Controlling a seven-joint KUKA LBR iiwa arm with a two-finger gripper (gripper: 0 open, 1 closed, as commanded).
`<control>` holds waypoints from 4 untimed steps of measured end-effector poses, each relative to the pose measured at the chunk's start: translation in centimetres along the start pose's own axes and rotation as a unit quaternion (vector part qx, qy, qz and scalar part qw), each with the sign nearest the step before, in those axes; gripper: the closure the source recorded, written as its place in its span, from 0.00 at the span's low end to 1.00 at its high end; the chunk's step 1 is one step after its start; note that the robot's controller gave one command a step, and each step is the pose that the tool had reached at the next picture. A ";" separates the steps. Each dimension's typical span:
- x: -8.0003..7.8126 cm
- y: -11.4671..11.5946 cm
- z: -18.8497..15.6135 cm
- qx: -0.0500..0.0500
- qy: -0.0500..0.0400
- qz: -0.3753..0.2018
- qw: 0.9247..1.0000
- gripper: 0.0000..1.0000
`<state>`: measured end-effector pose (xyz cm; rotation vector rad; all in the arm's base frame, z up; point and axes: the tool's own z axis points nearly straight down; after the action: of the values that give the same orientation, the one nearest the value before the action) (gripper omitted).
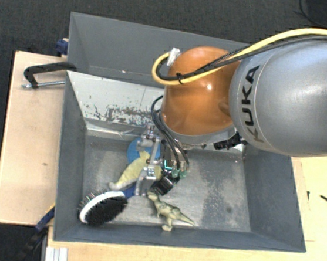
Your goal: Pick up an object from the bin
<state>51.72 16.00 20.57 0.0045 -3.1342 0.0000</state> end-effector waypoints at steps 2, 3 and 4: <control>-4.8 -5.0 10.6 0.000 -0.019 -0.219 0.976 0.00; -4.9 -5.0 10.6 0.000 -0.020 -0.243 0.970 0.00; -5.1 -5.0 10.7 0.001 -0.021 -0.278 0.960 0.00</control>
Offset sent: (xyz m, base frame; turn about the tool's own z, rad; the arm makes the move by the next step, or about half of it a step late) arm 0.0469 -0.0618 -0.1357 -0.3757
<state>56.81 11.01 9.81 0.8863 -3.0506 0.0006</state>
